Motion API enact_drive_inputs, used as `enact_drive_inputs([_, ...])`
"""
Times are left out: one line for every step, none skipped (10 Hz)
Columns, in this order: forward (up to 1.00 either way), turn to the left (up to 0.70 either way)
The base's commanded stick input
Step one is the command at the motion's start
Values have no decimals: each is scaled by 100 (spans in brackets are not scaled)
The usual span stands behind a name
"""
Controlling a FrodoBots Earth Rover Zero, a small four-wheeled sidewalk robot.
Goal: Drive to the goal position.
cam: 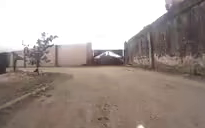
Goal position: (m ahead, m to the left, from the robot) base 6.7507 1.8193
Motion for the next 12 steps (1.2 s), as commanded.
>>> enact_drive_inputs([100,0])
enact_drive_inputs([100,0])
enact_drive_inputs([100,0])
enact_drive_inputs([100,0])
enact_drive_inputs([100,0])
enact_drive_inputs([100,0])
enact_drive_inputs([100,0])
enact_drive_inputs([100,0])
enact_drive_inputs([100,0])
enact_drive_inputs([100,0])
enact_drive_inputs([100,0])
enact_drive_inputs([100,0])
